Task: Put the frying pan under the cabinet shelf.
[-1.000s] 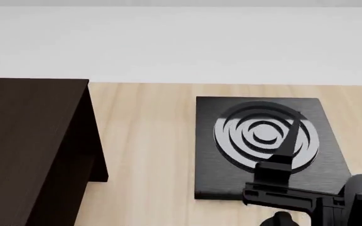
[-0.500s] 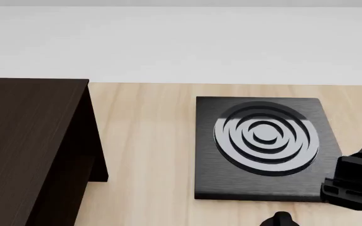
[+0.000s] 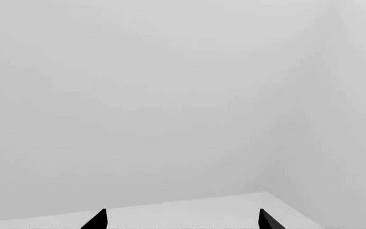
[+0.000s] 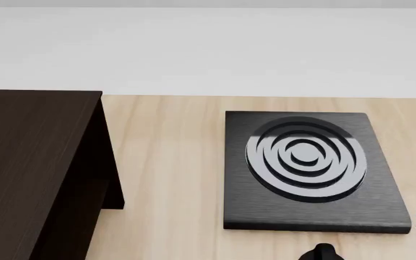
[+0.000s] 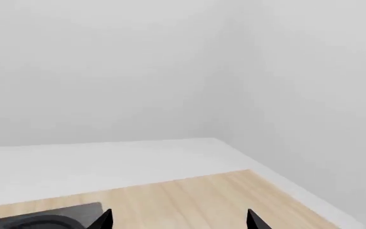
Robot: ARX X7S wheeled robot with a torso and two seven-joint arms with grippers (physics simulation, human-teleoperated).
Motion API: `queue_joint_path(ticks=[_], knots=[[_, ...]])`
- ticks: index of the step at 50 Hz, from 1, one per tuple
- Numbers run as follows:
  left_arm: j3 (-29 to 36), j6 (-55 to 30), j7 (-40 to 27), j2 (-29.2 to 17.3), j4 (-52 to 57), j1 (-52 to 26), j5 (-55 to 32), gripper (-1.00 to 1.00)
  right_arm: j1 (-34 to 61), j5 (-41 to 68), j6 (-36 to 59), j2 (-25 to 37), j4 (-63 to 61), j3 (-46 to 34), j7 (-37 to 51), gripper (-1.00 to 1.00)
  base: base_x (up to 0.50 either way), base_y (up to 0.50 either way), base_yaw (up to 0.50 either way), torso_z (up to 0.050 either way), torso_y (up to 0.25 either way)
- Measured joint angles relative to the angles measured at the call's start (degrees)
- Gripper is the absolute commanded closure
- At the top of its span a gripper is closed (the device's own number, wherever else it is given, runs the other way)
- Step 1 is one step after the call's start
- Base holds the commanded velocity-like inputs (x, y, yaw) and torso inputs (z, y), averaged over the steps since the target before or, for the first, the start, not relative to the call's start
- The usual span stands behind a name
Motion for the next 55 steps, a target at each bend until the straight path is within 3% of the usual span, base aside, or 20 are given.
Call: queue_joint_path(ticks=[13,37,55], knots=[[1.2,0.4,-0.6,-0.2,-0.2,-0.3,0.0,-1.0,0.4,5.6,4.3,3.7,5.1,2.3,1.3,-1.0,0.0,0.0,0.0,0.0,0.0],[2.7,0.9,-0.8,-0.2,-0.1,-0.5,0.9,-1.0,3.6,12.6,10.5,11.4,16.9,-1.1,3.7,-1.0,0.0,0.0,0.0,0.0,0.0],[4.1,1.2,-1.6,-0.4,-0.2,-0.7,1.1,-1.0,2.9,25.0,12.6,18.6,25.1,-1.2,7.9,-1.0,0.0,0.0,0.0,0.0,0.0]])
